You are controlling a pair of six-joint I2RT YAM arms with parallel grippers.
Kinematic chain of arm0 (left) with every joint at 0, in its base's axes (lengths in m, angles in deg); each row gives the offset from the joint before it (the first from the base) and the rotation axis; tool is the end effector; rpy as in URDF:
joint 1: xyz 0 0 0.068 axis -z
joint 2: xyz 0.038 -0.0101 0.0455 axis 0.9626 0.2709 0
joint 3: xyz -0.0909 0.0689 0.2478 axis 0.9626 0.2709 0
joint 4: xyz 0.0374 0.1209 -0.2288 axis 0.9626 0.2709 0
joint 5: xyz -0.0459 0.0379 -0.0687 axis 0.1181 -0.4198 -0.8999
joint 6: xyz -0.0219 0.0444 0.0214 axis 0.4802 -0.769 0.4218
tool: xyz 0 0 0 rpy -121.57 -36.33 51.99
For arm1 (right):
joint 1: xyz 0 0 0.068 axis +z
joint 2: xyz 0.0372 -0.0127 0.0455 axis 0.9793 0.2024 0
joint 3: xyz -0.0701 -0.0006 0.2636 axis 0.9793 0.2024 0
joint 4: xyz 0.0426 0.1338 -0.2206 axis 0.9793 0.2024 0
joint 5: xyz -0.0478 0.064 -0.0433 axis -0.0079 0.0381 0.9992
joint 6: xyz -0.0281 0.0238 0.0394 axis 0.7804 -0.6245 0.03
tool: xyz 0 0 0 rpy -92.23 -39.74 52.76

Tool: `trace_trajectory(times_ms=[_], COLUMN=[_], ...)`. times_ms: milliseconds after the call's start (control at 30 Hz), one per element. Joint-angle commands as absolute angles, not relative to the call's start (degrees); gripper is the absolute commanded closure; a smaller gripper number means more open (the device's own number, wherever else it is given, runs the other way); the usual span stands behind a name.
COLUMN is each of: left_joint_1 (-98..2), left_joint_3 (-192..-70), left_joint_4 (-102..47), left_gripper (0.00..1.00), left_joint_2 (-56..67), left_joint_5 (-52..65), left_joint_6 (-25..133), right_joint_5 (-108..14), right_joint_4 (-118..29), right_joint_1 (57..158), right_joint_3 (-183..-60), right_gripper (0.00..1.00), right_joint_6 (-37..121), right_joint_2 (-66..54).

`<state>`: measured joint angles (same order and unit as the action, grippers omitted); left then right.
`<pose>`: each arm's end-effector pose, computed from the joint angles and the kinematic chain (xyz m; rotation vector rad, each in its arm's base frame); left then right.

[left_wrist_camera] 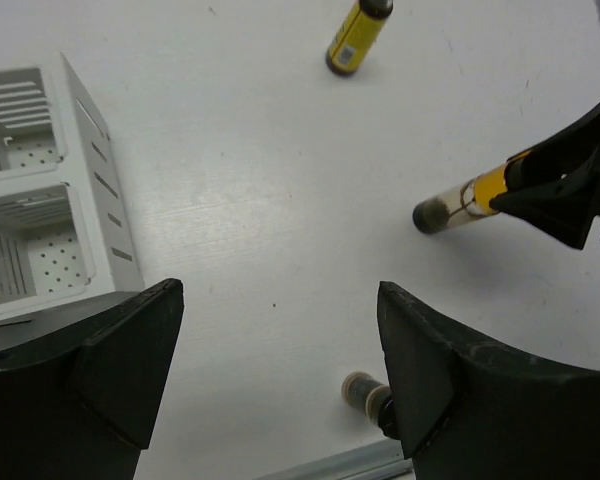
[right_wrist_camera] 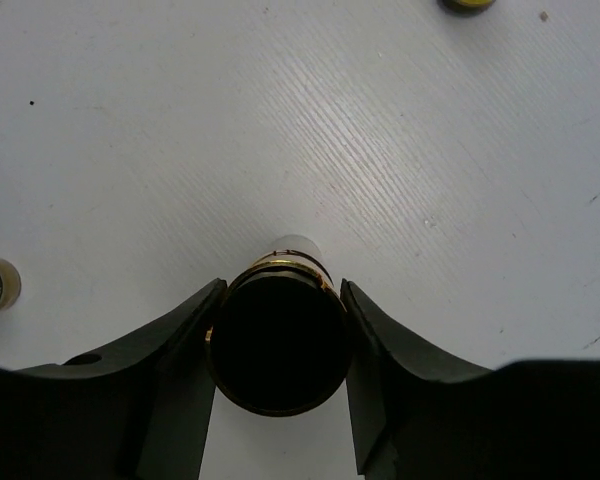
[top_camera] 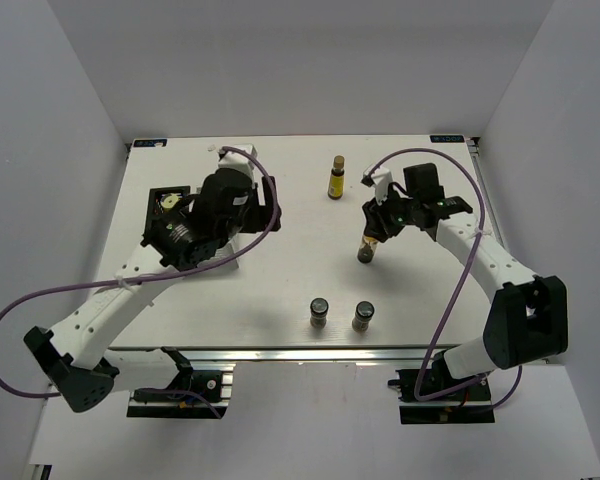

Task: Organize the condiment bottles

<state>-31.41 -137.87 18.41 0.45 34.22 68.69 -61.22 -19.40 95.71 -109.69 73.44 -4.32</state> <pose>0.1927 -0.1629 0.3967 0.1164 2.1595 -0.3320 0.2961 0.1065 0.2784 -0.9967 2.0810 0.3764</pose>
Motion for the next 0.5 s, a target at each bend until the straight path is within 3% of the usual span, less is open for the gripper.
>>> trace_trajectory(times_ms=[0,67,100,133,267,467], left_joint_1=[-31.22,-31.22,-31.31,-31.22,-31.31,-31.22], left_joint_3=[-141.09,-141.97,-142.32,-142.59,-143.73,-143.29], left_joint_4=[17.87,17.61,17.17,16.73,12.26,5.31], left_gripper=[0.12,0.12,0.12,0.12,0.13,0.14], left_joint_2=[-2.52,-3.75,-4.28,-5.42,-8.5,-12.71], left_joint_5=[39.84,41.69,42.13,42.83,45.03,48.02], left_joint_6=[69.7,70.57,70.66,70.92,70.84,67.59], right_joint_5=[-61.52,-62.57,-63.53,-63.72,-68.8,-77.42], right_joint_4=[-18.71,-17.74,-17.56,-17.04,-15.2,-14.75], right_joint_1=[96.25,96.61,96.78,97.22,99.33,105.21], right_joint_3=[-110.7,-111.83,-112.36,-112.98,-119.91,-144.33], right_gripper=[0.65,0.77,0.92,1.0,1.0,1.0], right_joint_6=[74.13,74.57,74.92,75.36,76.15,69.13], right_joint_2=[-3.28,-2.75,-2.66,-2.49,-0.3,12.17])
